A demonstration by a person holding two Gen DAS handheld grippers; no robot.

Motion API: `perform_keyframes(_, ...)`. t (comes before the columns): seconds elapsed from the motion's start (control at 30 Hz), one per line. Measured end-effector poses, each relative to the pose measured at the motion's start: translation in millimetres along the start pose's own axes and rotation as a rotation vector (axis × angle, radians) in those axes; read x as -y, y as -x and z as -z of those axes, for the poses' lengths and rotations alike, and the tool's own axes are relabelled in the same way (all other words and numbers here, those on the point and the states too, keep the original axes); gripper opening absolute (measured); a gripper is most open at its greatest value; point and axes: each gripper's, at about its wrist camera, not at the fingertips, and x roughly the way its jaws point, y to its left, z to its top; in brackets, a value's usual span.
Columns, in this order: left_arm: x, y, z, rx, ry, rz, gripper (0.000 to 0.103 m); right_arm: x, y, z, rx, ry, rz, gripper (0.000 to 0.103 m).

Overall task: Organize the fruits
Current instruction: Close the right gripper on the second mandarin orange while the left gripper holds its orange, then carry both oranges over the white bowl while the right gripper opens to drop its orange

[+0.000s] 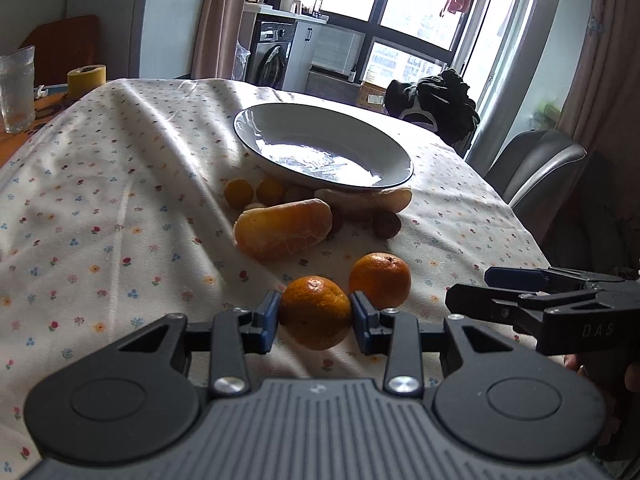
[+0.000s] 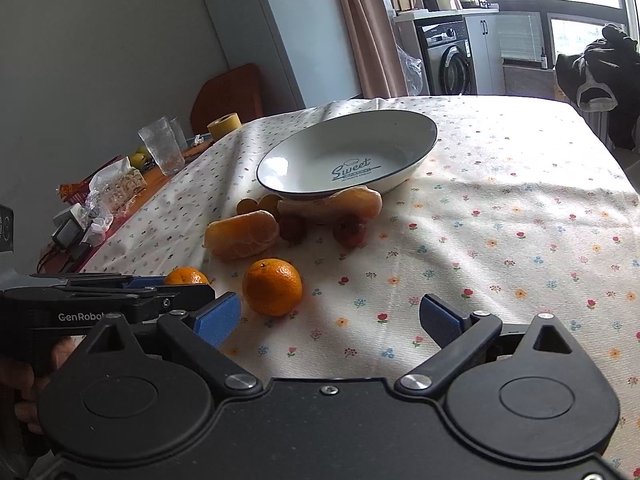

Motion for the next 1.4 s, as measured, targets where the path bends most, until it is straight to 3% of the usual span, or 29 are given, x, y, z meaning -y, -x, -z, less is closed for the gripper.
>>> perform_keyframes(0.67, -46.9, 3.6, -4.4, 0.028, 0.098, -0.041, 0.036, -39.2, -43.2, -11.2, -0.064, 0.092, -0.041, 0.086)
perform_keyframes(0.77, -49.5, 5.0, -4.8, 0.029, 0.106, -0.041, 0.036, -39.9, -49.0, -10.3, -0.073, 0.091, -0.043, 0.077)
perform_keyframes(0.83, -49.7, 5.5, -5.2, 0.029, 0.109, -0.041, 0.036, -39.6, -49.1, -10.1, -0.064, 0.102, -0.046, 0.063)
perform_keyframes(0.9, -49.3, 5.4, -5.6, 0.031, 0.108, -0.040, 0.036, -37.0, -48.7, -11.3, -0.063, 0.099, -0.046, 0.040)
perform_keyframes(1.0, -46.7, 6.2, -6.2, 0.035, 0.103, -0.040, 0.036, -26.0, -45.4, -12.5, -0.064, 0.053, -0.075, 0.040)
perform_keyframes(1.4, -30.9, 8.4, -22.6, 0.071, 0.067, -0.037, 0.036, -20.5, -32.5, -30.1, 0.014, 0.064, -0.075, 0.040)
